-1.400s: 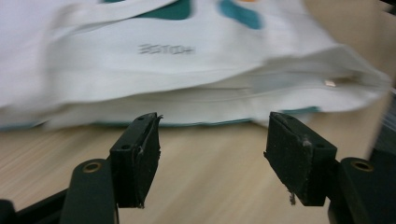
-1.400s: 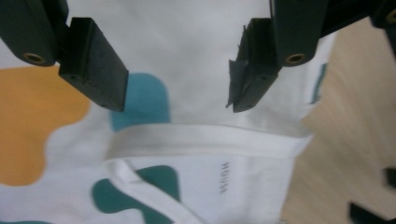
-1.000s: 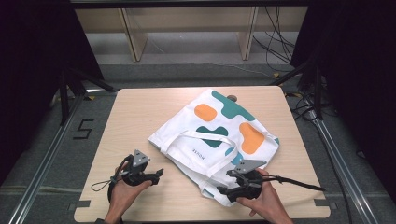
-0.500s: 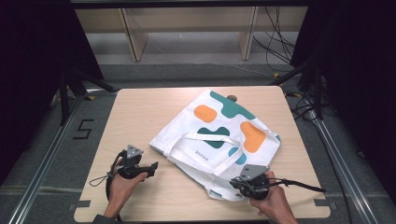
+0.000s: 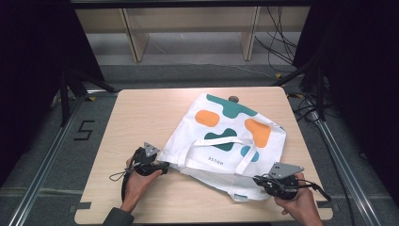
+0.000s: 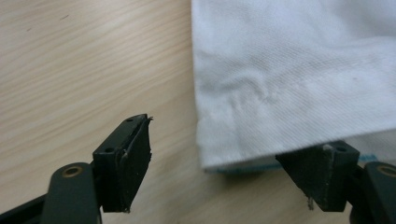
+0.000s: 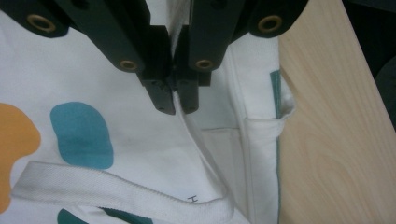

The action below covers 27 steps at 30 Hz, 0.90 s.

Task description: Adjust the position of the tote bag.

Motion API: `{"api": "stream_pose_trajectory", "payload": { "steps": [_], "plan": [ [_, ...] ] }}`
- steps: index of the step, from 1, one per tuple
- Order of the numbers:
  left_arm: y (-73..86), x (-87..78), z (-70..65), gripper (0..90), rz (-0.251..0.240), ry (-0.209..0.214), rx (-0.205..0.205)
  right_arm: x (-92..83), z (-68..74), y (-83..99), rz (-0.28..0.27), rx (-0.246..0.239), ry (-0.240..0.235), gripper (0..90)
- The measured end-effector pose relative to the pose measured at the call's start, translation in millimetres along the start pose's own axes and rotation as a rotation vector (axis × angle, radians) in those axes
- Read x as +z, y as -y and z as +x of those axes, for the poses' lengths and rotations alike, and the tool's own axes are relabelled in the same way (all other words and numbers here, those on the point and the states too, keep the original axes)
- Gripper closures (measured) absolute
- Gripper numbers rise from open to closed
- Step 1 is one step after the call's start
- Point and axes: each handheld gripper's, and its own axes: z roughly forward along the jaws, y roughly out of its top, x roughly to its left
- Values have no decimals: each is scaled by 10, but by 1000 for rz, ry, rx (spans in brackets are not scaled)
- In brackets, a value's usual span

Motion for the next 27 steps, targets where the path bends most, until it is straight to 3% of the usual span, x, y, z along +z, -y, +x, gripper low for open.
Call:
{"api": "stream_pose_trajectory", "payload": {
  "steps": [3,4,5,6,7,9,10,12,13,14,16,17,19,20,21,22,25,27],
  "plan": [
    [-45,59,-15,324,-36,18,28,-1,-36,22,-6,5,5,868],
    [-59,82,-28,385,-43,40,54,7,-34,28,5,12,6,847],
    [-67,92,-49,529,-46,36,70,28,-18,35,25,31,8,778],
    [-76,102,-77,560,-42,14,96,46,-19,40,32,21,15,745],
    [-87,102,-109,653,-35,-3,147,61,-14,44,35,19,18,715],
    [-99,74,-113,791,-37,10,174,106,36,59,67,20,31,654],
    [-102,58,-112,816,-37,27,182,108,43,59,87,21,37,629],
    [-99,16,-116,843,-45,43,198,167,56,82,100,-6,70,586],
    [-95,1,-126,850,-47,47,198,161,68,88,137,-15,71,593],
    [-90,-34,-133,851,-43,56,224,163,71,93,136,-22,80,608],
    [-69,-94,-161,854,-37,72,235,143,62,101,141,-42,92,666],
    [-55,-123,-179,854,-41,87,234,133,50,106,151,-60,119,684],
    [-27,-172,-219,854,-53,107,237,124,14,124,145,-75,119,767],
    [-18,-214,-229,854,-45,112,258,113,6,131,146,-69,117,805],
    [-13,-240,-229,853,-73,117,301,109,1,136,150,-68,119,834],
    [0,-282,-237,854,-67,121,306,101,-22,136,147,-98,124,858],
    [49,-383,-250,853,-84,139,298,71,-46,133,124,-72,136,864],
    [99,-476,-269,852,-83,142,299,73,-72,137,114,-53,140,805]
  ]
}}
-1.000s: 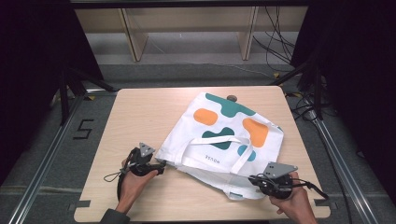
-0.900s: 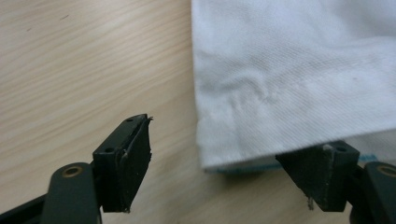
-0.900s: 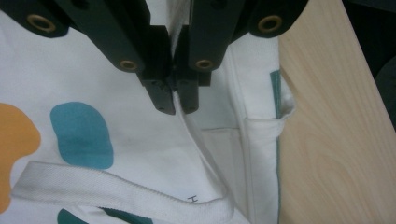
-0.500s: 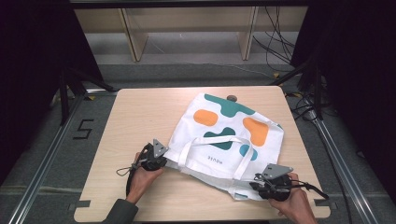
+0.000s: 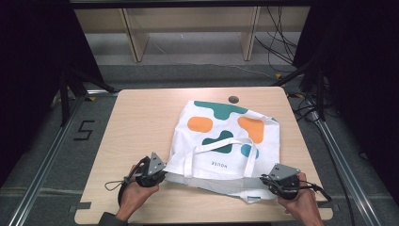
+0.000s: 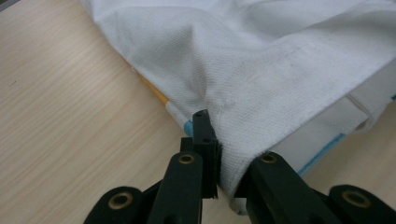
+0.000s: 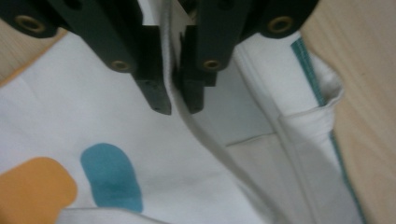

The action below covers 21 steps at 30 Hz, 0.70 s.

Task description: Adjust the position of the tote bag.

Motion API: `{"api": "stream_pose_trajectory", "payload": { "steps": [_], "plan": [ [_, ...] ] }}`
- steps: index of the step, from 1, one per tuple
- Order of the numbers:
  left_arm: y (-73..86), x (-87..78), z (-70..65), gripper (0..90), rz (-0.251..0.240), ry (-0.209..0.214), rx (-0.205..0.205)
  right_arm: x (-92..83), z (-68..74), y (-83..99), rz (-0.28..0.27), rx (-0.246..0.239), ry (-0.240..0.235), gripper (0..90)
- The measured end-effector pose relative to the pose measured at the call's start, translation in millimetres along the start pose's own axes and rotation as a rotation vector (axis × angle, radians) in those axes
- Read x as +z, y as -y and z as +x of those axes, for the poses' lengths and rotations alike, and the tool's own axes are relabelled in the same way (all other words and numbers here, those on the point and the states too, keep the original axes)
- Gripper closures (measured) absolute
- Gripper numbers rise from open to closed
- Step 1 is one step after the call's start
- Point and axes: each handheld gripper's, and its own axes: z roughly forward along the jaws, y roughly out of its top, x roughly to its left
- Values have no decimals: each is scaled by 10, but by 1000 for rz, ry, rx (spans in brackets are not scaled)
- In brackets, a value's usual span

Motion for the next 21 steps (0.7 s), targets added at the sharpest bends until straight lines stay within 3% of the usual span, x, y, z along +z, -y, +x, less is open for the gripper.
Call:
{"api": "stream_pose_trajectory", "payload": {
  "steps": [3,4,5,7,8,10,16,21],
  "plan": [
    [69,-131,-40,846,-2,12,5,37,-7,25,5,11,32,656],
    [84,-155,-40,841,2,14,10,55,-2,34,8,7,42,653],
    [103,-174,-50,838,-8,19,-9,66,-11,39,5,-12,37,666],
    [112,-180,-36,830,-7,20,17,75,-1,43,11,-17,16,762],
    [119,-165,-58,830,-15,21,-13,74,9,48,20,-17,-4,798],
    [117,-152,-59,830,-7,28,-13,82,-13,51,20,-36,-16,848],
    [98,-150,-67,833,-19,35,-35,22,-90,27,-30,49,-34,874],
    [55,-180,-125,838,-16,31,-5,-42,-170,25,-81,60,-13,875]
  ]
}}
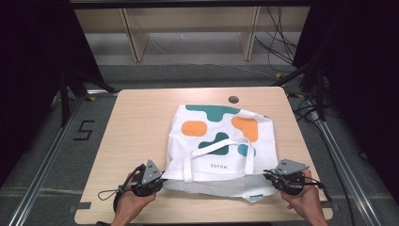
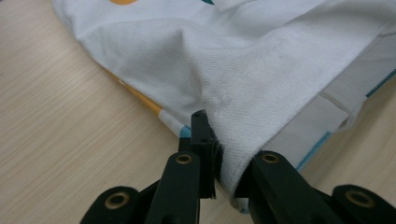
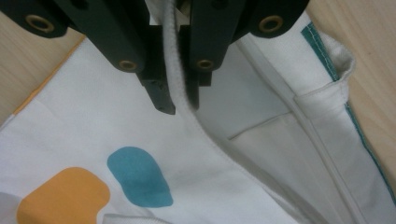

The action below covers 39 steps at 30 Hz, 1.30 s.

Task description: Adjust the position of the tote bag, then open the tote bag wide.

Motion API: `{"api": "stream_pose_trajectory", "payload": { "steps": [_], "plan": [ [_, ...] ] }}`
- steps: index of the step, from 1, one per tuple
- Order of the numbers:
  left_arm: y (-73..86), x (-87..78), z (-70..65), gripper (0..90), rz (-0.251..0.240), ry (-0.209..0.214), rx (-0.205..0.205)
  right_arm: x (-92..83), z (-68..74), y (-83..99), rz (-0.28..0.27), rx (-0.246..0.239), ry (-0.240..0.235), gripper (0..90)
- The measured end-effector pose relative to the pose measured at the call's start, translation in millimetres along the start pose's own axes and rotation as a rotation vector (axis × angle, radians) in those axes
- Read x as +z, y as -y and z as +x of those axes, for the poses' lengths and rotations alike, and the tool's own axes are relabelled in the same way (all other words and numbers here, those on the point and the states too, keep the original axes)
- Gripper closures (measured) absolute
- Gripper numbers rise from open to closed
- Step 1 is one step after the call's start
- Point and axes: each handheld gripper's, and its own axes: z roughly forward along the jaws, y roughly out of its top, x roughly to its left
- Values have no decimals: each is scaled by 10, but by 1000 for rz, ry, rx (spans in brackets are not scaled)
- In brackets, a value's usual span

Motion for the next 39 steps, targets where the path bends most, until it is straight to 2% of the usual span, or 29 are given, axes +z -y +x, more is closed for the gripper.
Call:
{"api": "stream_pose_trajectory", "payload": {
  "steps": [2,4,6,7,8,11,12,13,14,15,16,17,19,20,21,22,23,24,25,27,31,35,36,37,39],
  "plan": [
    [-13,-6,-15,838,-5,5,20,-15,-13,0,-7,11,3,875],
    [-13,-19,-39,837,-15,17,-7,-33,-35,4,-20,14,4,875],
    [-20,-39,-51,837,-20,20,-6,-45,-60,11,-34,11,-2,875],
    [-23,-39,-74,837,-36,22,-24,-56,-54,16,-38,35,1,875],
    [-30,-67,-63,837,-12,16,11,-58,-71,13,-45,21,-1,875],
    [-41,-101,-87,837,-17,17,7,-78,-67,17,-53,40,0,875],
    [-47,-108,-87,837,-29,29,3,-88,-77,14,-54,36,-1,875],
    [-53,-115,-97,837,-42,22,-11,-95,-62,13,-61,54,0,875],
    [-63,-134,-86,837,-33,22,-3,-104,-77,6,-68,45,1,875],
    [-74,-143,-82,838,-41,30,-3,-118,-72,1,-67,50,0,876],
    [-88,-159,-73,840,-48,27,-4,-118,-82,-6,-80,33,0,876],
    [-103,-168,-75,840,-70,27,-22,-131,-85,-11,-87,45,2,876],
    [-138,-204,-61,842,-77,27,-21,-154,-85,-32,-94,55,2,877],
    [-159,-219,-50,843,-78,20,-5,-167,-99,-48,-106,42,7,877],
    [-167,-228,-50,845,-81,23,-12,-185,-90,-63,-111,55,6,877],
    [-184,-240,-45,846,-83,22,-15,-198,-112,-78,-123,39,11,878],
    [-200,-251,-34,847,-83,22,-15,-218,-105,-97,-131,59,9,878],
    [-220,-263,-13,848,-89,21,10,-239,-134,-122,-140,49,8,879],
    [-231,-268,-26,849,-92,22,-15,-267,-136,-152,-153,69,8,879],
    [-273,-302,-11,851,-100,32,-10,-308,-180,-209,-177,40,19,879],
    [-374,-391,26,854,-137,23,-8,-397,-216,-323,-206,62,11,880],
    [-479,-492,69,855,-176,15,-22,-492,-280,-477,-250,47,29,881],
    [-503,-516,82,855,-187,15,-26,-512,-306,-525,-273,25,39,881],
    [-532,-555,92,856,-190,10,-31,-553,-301,-570,-261,64,24,881],
    [-582,-616,112,857,-208,3,-25,-625,-344,-684,-267,50,27,882]
  ]
}}
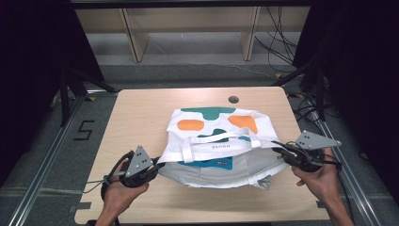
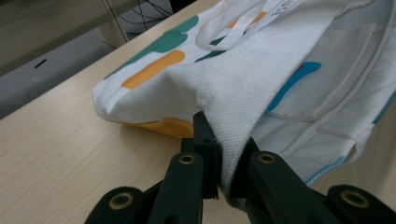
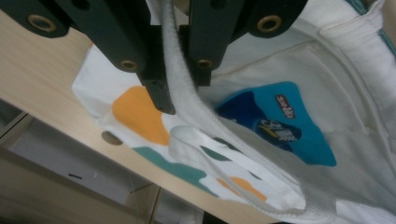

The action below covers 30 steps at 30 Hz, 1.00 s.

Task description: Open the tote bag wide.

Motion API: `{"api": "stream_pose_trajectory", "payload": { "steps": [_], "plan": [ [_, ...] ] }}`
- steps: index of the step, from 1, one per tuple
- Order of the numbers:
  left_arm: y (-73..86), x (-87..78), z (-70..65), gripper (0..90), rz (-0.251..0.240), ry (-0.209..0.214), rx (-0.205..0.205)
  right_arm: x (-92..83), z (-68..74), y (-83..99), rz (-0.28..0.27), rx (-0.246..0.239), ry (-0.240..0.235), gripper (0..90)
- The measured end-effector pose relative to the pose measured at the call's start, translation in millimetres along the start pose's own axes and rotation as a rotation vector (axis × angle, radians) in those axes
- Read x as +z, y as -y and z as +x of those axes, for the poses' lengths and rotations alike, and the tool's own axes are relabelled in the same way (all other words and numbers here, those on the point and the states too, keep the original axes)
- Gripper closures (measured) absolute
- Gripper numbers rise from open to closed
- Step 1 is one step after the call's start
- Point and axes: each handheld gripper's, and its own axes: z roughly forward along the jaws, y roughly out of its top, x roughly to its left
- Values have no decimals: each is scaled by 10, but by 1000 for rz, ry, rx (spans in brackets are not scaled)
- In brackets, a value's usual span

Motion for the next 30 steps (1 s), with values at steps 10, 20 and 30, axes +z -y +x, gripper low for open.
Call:
{"api": "stream_pose_trajectory", "payload": {
  "steps": [10,20,30],
  "plan": [
    [-353,-213,111,861,-101,-40,4,-133,-142,-395,-68,-44,-1,883],
    [-864,-645,120,866,-265,-53,72,-383,-202,-798,-142,-68,11,884],
    [-1078,-569,346,865,-297,-61,34,-402,-343,-1001,-169,-52,-3,884]
  ]
}}
